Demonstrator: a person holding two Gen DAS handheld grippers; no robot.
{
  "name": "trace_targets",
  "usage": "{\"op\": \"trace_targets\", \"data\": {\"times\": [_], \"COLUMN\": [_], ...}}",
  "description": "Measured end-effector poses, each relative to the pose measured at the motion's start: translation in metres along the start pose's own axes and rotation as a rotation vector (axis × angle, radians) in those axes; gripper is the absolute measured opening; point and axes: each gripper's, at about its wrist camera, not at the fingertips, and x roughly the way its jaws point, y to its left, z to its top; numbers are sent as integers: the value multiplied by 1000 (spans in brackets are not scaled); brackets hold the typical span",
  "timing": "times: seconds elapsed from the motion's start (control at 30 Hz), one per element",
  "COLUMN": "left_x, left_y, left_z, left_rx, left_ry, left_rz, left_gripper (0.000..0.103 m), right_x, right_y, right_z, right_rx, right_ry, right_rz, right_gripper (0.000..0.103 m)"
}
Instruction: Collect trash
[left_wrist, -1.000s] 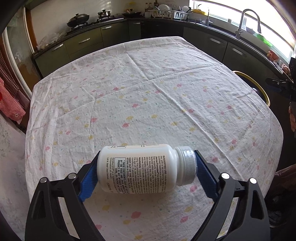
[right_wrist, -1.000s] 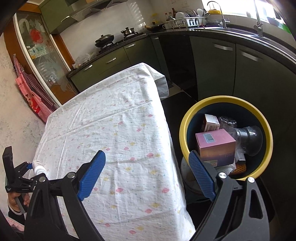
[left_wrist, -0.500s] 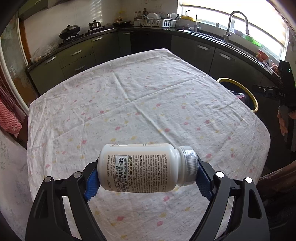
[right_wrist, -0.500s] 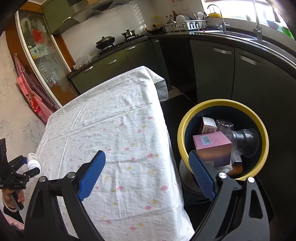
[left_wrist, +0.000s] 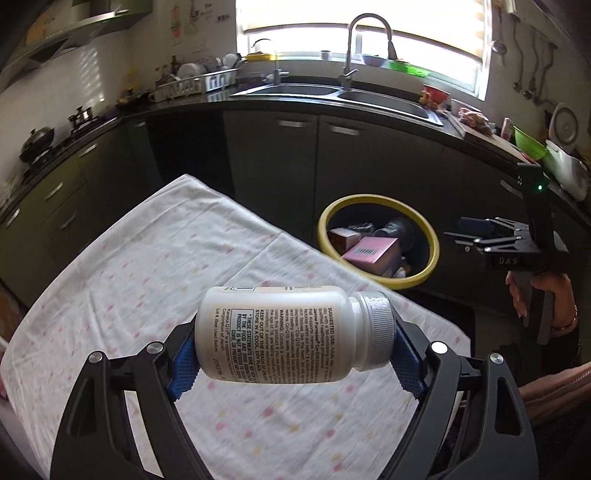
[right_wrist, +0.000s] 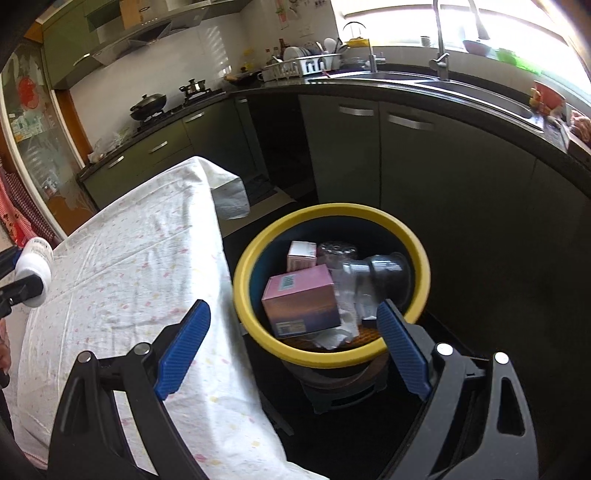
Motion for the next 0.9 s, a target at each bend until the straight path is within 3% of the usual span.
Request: {"op": "trace_targets", "data": {"times": [0.17, 0.37, 0.6, 0.73, 0.9], "left_x": [64, 150, 228, 262, 263], "left_y": [-39, -78, -121, -132, -126], "left_z": [57, 104, 131, 136, 132], "left_rx": [80, 144, 200, 183, 133], "left_ry": [37, 128, 189, 242, 261], "left_rz": [-124, -190, -215, -248, -236], "left_gripper": [83, 83, 83, 85, 88], "right_x": [4, 5, 6, 4, 0], "right_y": [-41, -72, -98, -104, -98], "right_z": [-4, -7, -13, -14, -14], "right_rx": [71, 132, 180, 195, 182], "right_ry": [5, 9, 17, 15, 11], "right_rz": [-28, -53, -77, -87, -83], "right_gripper": [87, 87, 87, 87, 87]}}
